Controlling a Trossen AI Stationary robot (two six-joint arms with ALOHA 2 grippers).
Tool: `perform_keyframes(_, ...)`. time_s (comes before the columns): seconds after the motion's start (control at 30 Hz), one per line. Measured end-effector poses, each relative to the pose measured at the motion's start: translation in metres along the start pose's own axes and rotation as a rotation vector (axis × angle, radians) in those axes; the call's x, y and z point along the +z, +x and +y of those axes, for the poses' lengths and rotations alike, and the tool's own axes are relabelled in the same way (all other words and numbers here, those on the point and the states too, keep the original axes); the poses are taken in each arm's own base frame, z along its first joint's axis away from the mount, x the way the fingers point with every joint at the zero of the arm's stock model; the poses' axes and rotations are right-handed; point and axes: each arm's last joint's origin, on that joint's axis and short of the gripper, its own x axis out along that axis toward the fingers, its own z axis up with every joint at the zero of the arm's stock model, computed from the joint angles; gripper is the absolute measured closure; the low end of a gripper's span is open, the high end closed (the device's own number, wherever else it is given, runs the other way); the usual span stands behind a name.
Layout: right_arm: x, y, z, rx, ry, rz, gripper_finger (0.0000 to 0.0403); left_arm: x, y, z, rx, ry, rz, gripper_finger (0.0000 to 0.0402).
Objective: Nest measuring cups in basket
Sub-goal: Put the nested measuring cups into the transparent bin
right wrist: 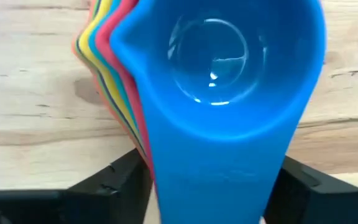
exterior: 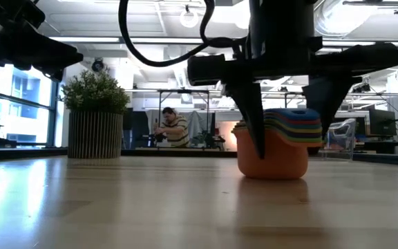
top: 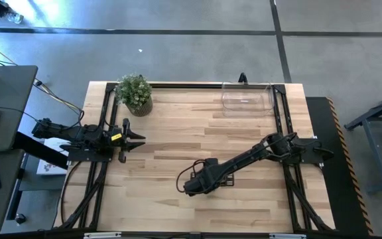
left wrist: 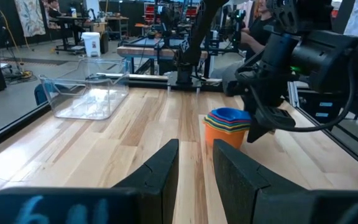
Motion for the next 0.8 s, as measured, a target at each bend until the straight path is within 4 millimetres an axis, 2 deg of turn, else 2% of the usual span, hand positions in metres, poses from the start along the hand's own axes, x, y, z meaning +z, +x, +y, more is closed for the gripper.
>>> perform_keyframes(0.3, -0.0006, 0.0000, 0.0004, 0.000, -0.006, 0.015, 0.0264, 0.0000, 0.0000, 0.0000, 0.000, 0.000, 0.000, 0.0312)
perform_keyframes(0.8, -0.0017, -0.0049, 0.0025, 0.010, -0.027, 0.045, 0.0284, 0.0000, 0.0000, 0.0000, 0.000, 0.000, 0.000, 0.0312)
